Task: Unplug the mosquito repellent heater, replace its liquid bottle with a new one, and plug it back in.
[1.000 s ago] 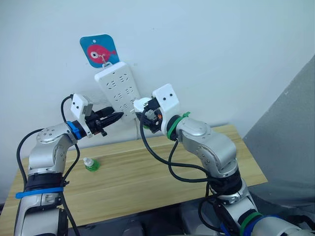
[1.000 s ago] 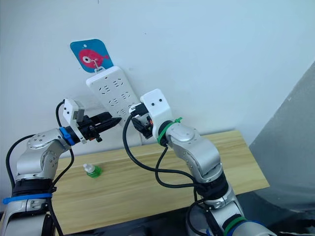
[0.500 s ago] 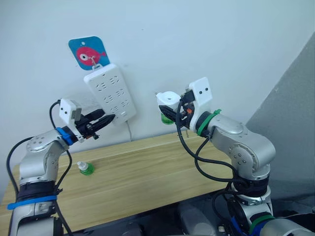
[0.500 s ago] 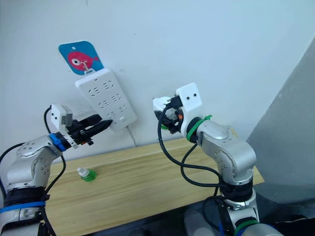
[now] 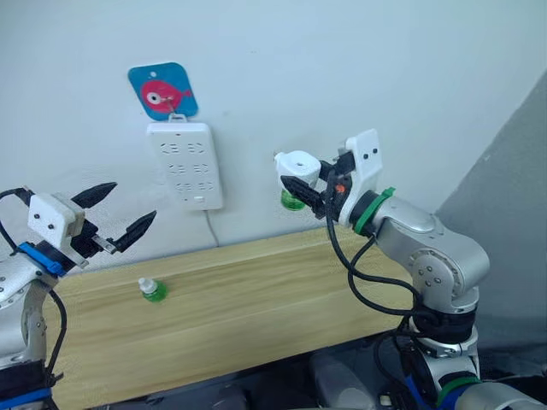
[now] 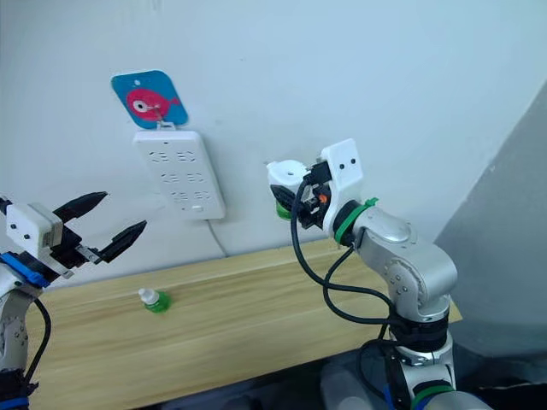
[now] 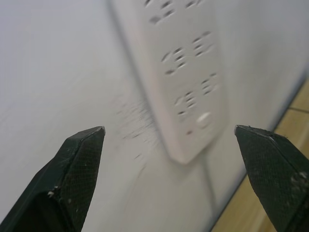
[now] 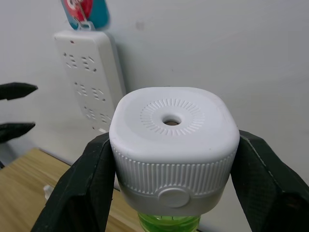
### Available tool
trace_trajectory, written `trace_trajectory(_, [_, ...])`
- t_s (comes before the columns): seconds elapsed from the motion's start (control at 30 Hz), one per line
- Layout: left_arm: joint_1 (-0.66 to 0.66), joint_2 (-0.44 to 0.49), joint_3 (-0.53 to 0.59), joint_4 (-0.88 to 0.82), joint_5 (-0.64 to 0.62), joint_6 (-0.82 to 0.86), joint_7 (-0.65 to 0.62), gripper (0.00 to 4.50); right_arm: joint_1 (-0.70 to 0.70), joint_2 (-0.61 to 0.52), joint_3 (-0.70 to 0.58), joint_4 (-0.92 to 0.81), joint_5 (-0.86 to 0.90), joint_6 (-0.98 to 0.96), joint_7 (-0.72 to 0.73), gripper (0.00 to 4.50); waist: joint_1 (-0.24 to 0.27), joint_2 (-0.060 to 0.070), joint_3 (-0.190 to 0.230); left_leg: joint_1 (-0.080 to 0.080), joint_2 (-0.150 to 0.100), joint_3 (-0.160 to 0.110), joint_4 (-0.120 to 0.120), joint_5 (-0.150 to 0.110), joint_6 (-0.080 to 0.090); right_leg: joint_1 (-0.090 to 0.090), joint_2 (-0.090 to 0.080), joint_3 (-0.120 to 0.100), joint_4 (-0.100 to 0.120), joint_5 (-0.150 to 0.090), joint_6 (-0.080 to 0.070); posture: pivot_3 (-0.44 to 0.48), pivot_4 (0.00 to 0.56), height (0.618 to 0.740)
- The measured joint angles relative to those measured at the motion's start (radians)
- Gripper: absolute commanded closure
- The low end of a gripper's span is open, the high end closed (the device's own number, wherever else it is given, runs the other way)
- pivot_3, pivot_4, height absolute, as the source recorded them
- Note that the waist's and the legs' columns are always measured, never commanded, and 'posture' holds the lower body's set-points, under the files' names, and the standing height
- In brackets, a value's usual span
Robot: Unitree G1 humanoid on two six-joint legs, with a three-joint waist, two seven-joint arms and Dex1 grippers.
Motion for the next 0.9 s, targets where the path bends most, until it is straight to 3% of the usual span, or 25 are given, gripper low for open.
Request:
trace_trajectory(0.17, [0.111, -0.056, -0.072, -0.352, -0.128, 0.164, 0.063, 0.00, 0.004, 0.081, -0.097, 0.013, 0.081, -0.011, -0.028, 1.50, 0.033, 0.000, 0.000, 0.000, 0.000, 0.000, 0.001, 0.000, 0.000, 0.001, 0.001, 0.000, 0.001, 0.000, 0.000, -0.099, 0.052, 0.736])
trace_trajectory(0.37, [0.074, -0.143, -0.243, -0.532, -0.284, 0.393, 0.201, 0.00, 0.003, 0.213, -0.209, 0.035, 0.227, 0.031, -0.126, 1.50, 0.052, 0.001, -0.001, 0.000, 0.001, 0.000, 0.007, 0.000, 0.000, 0.002, 0.008, 0.000, 0.002, 0.000, 0.001, -0.125, 0.055, 0.736])
trace_trajectory(0.47, [-0.022, -0.184, -0.285, -0.543, -0.379, 0.503, 0.284, 0.00, 0.000, 0.219, -0.264, 0.036, 0.326, 0.063, -0.195, 1.50, 0.056, 0.001, -0.002, 0.000, 0.000, -0.001, 0.008, 0.000, 0.000, 0.002, 0.008, 0.000, 0.002, 0.000, 0.001, -0.129, 0.057, 0.736])
trace_trajectory(0.6, [-0.115, -0.189, -0.319, -0.510, -0.437, 0.584, 0.301, 0.00, 0.000, 0.219, -0.330, 0.038, 0.463, 0.084, -0.295, 1.50, 0.050, 0.003, -0.003, 0.000, 0.000, 0.000, 0.007, 0.000, 0.000, 0.002, 0.009, 0.000, 0.002, 0.000, 0.000, -0.143, 0.055, 0.736])
trace_trajectory(0.73, [-0.188, -0.203, -0.343, -0.451, -0.446, 0.610, 0.290, 0.00, 0.001, 0.219, -0.345, 0.047, 0.608, 0.089, -0.389, 1.50, 0.040, 0.003, -0.003, 0.000, 0.001, 0.000, 0.006, 0.000, 0.000, 0.002, 0.010, 0.001, 0.002, 0.000, 0.000, -0.155, 0.053, 0.736])
trace_trajectory(0.9, [-0.270, -0.228, -0.389, -0.370, -0.367, 0.544, 0.222, 0.00, 0.005, 0.216, -0.330, 0.051, 0.759, 0.066, -0.492, 1.50, 0.042, 0.005, -0.005, 0.000, 0.001, 0.000, 0.007, 0.000, 0.000, 0.002, 0.011, 0.002, 0.002, 0.000, 0.000, -0.177, 0.047, 0.736])
